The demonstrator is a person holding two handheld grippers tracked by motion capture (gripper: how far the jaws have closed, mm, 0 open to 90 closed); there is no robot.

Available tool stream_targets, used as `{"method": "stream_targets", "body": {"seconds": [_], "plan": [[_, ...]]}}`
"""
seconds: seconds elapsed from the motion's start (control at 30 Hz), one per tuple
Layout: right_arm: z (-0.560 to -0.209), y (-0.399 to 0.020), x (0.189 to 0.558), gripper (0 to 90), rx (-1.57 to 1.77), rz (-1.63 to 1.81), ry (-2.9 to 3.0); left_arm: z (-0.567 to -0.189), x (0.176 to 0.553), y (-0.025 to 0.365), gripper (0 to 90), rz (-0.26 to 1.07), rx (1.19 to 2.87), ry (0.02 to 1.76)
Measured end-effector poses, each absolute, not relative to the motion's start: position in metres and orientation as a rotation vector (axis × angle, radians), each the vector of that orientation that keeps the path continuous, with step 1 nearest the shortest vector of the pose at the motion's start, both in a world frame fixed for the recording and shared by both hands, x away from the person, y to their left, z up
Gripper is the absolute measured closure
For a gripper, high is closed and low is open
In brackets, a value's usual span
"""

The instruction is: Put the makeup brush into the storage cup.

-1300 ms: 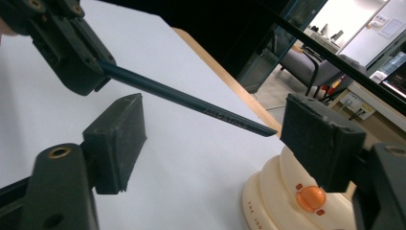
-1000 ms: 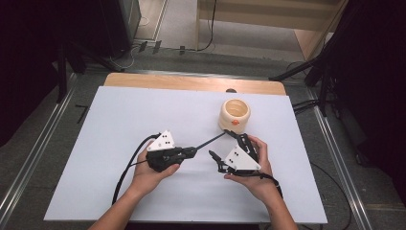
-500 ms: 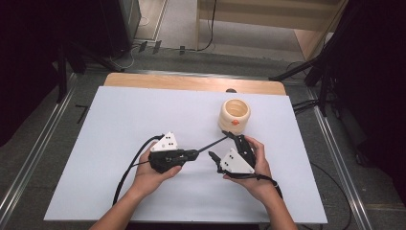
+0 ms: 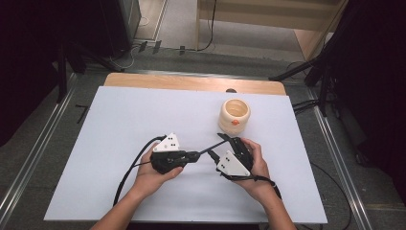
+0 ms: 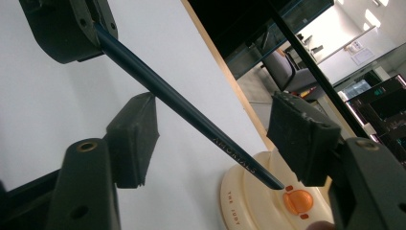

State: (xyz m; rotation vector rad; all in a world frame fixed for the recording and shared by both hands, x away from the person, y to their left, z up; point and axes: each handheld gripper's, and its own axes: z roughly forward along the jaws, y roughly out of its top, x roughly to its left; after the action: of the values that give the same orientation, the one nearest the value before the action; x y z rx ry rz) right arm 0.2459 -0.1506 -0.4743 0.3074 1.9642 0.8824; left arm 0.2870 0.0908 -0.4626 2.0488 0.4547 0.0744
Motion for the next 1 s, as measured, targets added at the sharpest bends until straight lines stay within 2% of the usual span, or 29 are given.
{"method": "stream_targets", "body": {"seconds": [0.33,0.53,1.0], "plan": [[-0.4761,-0.1536,0.2476,46.8,0.304,0.851,1.957,-0.4627,0.2871,0.0909,84.5,0.072,2.049,0.452],[-0.4757,-0.1548,0.2474,56.5,0.288,0.840,1.960,-0.4623,0.2875,0.0914,84.5,0.071,2.044,0.458],[-0.4762,-0.1561,0.2482,61.1,0.270,0.814,1.986,-0.4634,0.2879,0.0911,84.5,0.072,2.050,0.458]]}}
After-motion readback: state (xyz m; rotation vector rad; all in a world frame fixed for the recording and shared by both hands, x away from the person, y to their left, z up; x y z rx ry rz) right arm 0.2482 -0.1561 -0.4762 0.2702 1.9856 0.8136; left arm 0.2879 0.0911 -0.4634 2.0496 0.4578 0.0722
